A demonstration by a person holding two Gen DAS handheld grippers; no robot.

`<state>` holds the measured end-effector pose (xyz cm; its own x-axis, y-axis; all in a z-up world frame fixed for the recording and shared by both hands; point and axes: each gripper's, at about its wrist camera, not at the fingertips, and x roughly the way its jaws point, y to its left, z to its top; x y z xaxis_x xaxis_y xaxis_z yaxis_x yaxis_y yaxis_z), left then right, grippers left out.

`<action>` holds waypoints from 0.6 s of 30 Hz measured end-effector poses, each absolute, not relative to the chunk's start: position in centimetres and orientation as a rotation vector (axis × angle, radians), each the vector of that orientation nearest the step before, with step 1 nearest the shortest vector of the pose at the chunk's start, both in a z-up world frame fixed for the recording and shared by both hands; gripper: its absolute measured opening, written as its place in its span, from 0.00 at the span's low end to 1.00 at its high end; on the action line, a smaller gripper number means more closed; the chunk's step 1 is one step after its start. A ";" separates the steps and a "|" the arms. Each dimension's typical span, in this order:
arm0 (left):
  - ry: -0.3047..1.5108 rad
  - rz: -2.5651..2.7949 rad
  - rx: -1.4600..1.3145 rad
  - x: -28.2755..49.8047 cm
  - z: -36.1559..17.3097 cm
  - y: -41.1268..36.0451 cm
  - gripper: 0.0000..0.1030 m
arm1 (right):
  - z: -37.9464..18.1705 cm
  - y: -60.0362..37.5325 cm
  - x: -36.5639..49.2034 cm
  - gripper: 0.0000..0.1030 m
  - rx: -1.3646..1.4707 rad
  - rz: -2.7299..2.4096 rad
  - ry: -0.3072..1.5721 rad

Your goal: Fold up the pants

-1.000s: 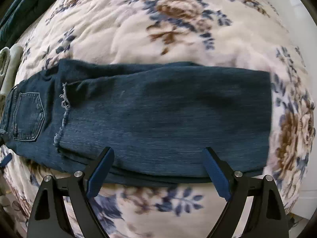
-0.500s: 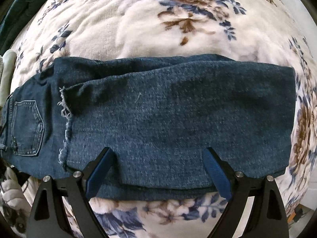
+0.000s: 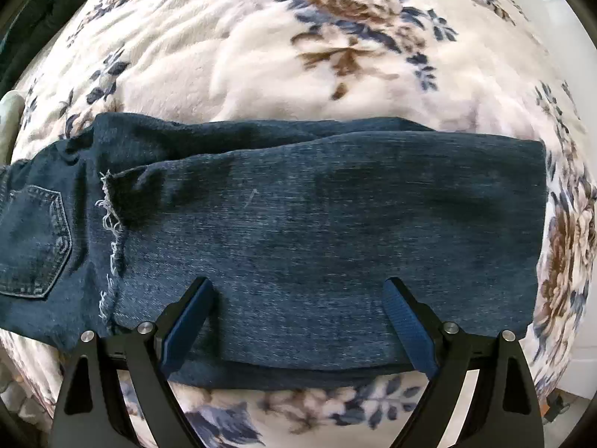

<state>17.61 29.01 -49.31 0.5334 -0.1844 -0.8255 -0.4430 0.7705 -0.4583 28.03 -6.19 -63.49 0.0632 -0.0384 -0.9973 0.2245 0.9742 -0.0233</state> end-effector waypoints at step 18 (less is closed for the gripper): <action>0.912 -0.107 -0.396 19.0 -41.5 9.9 0.21 | -60.4 -17.3 24.0 0.91 0.318 -0.230 1.399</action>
<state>19.03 9.88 -41.50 0.6120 -0.2556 -0.7484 -0.0763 0.9228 -0.3776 23.97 -17.25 -60.35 0.1594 0.0291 -0.9868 0.3431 0.9356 0.0830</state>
